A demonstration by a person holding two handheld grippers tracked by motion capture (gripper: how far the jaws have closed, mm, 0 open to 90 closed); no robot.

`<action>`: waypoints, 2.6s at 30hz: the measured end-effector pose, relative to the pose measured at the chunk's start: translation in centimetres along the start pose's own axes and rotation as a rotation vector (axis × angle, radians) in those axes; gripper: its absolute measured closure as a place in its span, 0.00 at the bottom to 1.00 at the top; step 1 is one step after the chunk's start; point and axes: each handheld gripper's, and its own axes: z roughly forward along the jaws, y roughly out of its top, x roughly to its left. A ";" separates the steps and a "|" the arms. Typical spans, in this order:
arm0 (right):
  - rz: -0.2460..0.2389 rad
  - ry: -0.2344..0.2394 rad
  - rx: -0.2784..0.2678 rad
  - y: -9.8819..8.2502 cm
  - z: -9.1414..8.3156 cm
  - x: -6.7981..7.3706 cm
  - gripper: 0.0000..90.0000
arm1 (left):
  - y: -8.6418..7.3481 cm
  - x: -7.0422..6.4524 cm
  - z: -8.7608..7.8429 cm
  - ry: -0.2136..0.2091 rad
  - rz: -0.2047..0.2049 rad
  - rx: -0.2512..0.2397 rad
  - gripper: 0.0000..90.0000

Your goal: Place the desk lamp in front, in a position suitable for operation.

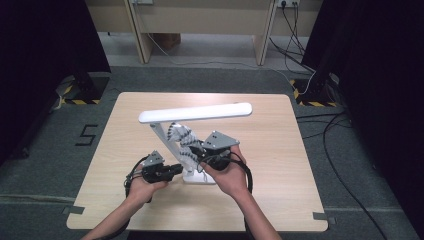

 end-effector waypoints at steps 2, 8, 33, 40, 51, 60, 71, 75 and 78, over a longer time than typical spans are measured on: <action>-0.011 0.004 -0.007 0.4 0.2 0.0 0.81 | 0.0 0.0 0.2 0.000 0.005 0.004 0.90; -0.018 0.003 -0.016 1.1 0.6 0.3 0.81 | -0.2 0.2 0.6 -0.012 -0.009 0.011 0.91; -0.059 0.028 -0.051 3.3 0.6 1.4 0.80 | -0.9 0.4 1.4 -0.013 -0.034 0.035 0.92; -0.057 0.027 -0.046 3.2 0.7 1.1 0.80 | -1.0 0.4 1.4 -0.015 -0.032 0.034 0.92; -0.066 0.035 -0.017 2.2 1.6 0.8 0.80 | -1.0 0.3 1.4 -0.013 -0.018 0.029 0.93; -0.059 0.039 0.029 0.5 2.3 0.5 0.79 | -1.0 0.2 1.3 -0.010 -0.008 0.043 0.93; -0.043 0.037 0.112 -1.7 2.5 0.1 0.80 | -0.9 0.1 1.3 -0.005 -0.003 0.050 0.93; -0.034 0.043 0.142 -2.7 2.7 0.1 0.80 | -0.9 0.1 1.3 -0.004 -0.003 0.049 0.93; -0.022 0.048 0.163 -3.5 2.9 0.1 0.80 | -0.9 0.1 1.3 -0.003 -0.002 0.049 0.93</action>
